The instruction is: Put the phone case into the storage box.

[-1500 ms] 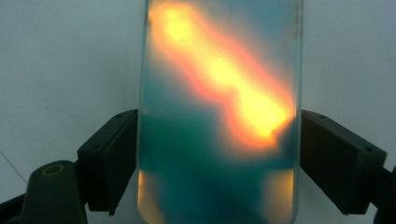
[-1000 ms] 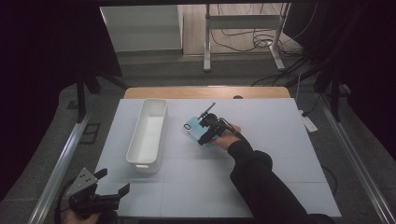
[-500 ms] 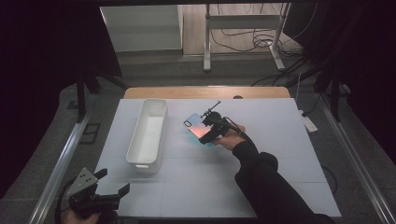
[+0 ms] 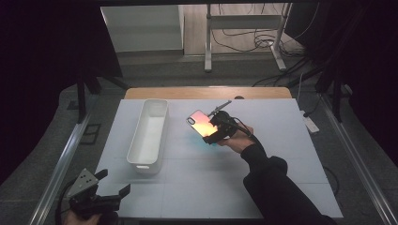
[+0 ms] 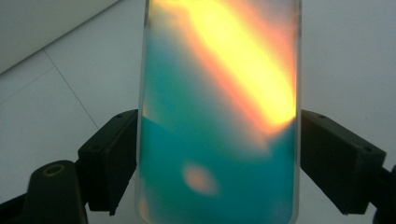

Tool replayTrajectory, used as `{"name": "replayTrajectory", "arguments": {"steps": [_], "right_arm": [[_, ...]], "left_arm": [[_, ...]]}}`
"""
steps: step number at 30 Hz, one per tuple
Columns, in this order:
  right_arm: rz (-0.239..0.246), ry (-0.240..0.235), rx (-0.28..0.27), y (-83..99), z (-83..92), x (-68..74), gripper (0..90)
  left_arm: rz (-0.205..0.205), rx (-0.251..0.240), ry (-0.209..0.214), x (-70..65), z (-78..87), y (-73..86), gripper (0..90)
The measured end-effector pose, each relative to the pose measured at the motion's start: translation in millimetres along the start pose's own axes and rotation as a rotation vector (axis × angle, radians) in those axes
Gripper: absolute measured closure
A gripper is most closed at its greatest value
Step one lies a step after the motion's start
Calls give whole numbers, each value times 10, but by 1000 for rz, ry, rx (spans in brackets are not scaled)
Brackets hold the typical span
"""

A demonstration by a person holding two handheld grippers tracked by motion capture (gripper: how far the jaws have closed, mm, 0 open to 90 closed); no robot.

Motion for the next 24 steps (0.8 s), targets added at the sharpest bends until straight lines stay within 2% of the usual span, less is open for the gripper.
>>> {"name": "replayTrajectory", "arguments": {"steps": [13, 21, 24], "right_arm": [[-10, -8, -113, 103, 369, 34, 165], [-24, -24, -188, 193, 562, 59, 165], [-29, -27, -201, 225, 626, 77, 164]], "left_arm": [[-12, 20, 1, -16, -18, 5, 33], [0, 19, 1, -5, -16, 1, 18], [-2, 20, -2, -9, -20, 2, 9]]}}
Point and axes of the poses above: each handheld gripper's, and its own axes: z roughly backward along the jaws, y roughly out of its underside, x roughly to its left, the point moved 8 cm from there along -z, roughly forward along the jaws, and after that the axes turned 8 degrees about z, right-handed, at the moved point
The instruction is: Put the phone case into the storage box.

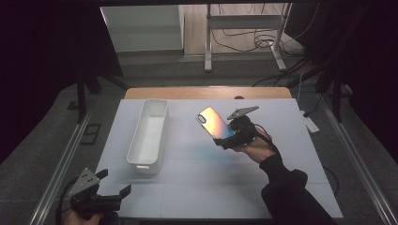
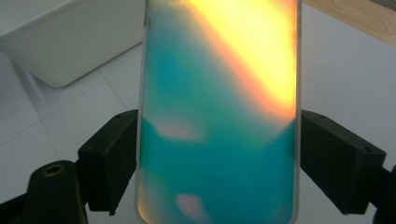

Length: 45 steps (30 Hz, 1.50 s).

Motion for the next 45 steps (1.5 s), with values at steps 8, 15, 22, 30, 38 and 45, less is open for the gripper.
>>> {"name": "replayTrajectory", "arguments": {"steps": [8, 15, 22, 30, 38, 45], "right_arm": [[-6, -28, -49, 29, 171, 86, 164], [-1, -50, -85, 69, 329, 175, 164], [0, -62, -108, 119, 451, 241, 164], [-7, -72, -127, 194, 592, 298, 164], [-14, -83, -147, 243, 700, 330, 164], [-20, -103, -167, 303, 798, 384, 164]], "left_arm": [[-18, 9, 4, -18, -5, -1, 0], [-10, 12, 48, -84, -30, -37, 0], [-15, -1, 110, -203, -77, -118, 0], [-28, -14, 169, -294, -148, -233, 0], [-54, -22, 194, -343, -213, -360, 0], [-83, -34, 257, -442, -266, -492, 0]]}}
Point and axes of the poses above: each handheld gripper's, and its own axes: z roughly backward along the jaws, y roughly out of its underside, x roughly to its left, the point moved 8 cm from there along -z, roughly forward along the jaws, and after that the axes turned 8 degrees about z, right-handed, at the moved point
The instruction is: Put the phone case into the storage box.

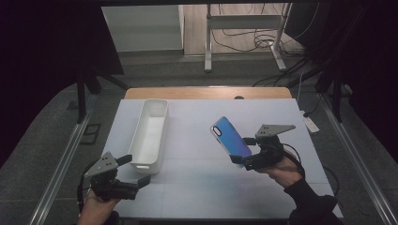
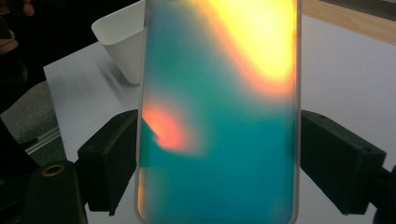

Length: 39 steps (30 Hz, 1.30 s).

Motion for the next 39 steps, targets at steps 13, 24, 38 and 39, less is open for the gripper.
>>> {"name": "replayTrajectory", "arguments": {"steps": [13, 24, 38, 39], "right_arm": [[-5, -29, -18, 75, 77, 119, 163], [2, -49, -36, 78, 102, 236, 164], [18, -82, -53, 86, 96, 371, 163], [17, -85, -55, 89, 94, 389, 163]], "left_arm": [[-44, 6, 106, -198, -162, -109, 0], [-78, 3, 194, -395, -311, -200, 0], [-121, 6, 309, -698, -505, -311, 0], [-121, 6, 309, -698, -505, -311, 0]]}}
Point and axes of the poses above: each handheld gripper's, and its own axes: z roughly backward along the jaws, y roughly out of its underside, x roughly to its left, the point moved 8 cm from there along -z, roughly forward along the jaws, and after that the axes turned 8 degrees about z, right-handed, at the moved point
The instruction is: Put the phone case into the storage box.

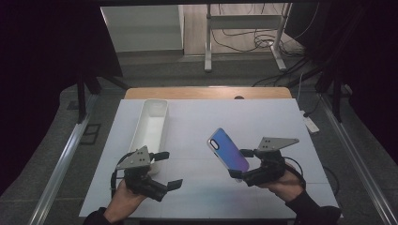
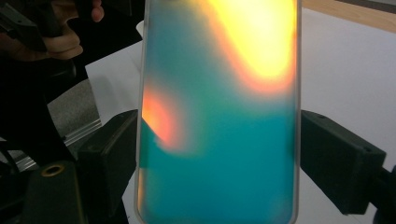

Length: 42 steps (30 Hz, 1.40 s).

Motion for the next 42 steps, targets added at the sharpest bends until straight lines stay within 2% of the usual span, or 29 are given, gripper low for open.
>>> {"name": "replayTrajectory", "arguments": {"steps": [16, 25, 36, 42], "right_arm": [[25, -40, -19, -31, -10, 125, 163], [43, -64, -29, -55, -36, 190, 163], [51, -93, -40, -73, -65, 250, 163], [56, -110, -41, -83, -83, 288, 163]], "left_arm": [[-53, 31, 111, -235, -314, -118, 0], [-61, 43, 168, -315, -455, -186, 0], [-44, 52, 213, -363, -555, -245, 0], [-54, 59, 226, -395, -596, -281, 0]]}}
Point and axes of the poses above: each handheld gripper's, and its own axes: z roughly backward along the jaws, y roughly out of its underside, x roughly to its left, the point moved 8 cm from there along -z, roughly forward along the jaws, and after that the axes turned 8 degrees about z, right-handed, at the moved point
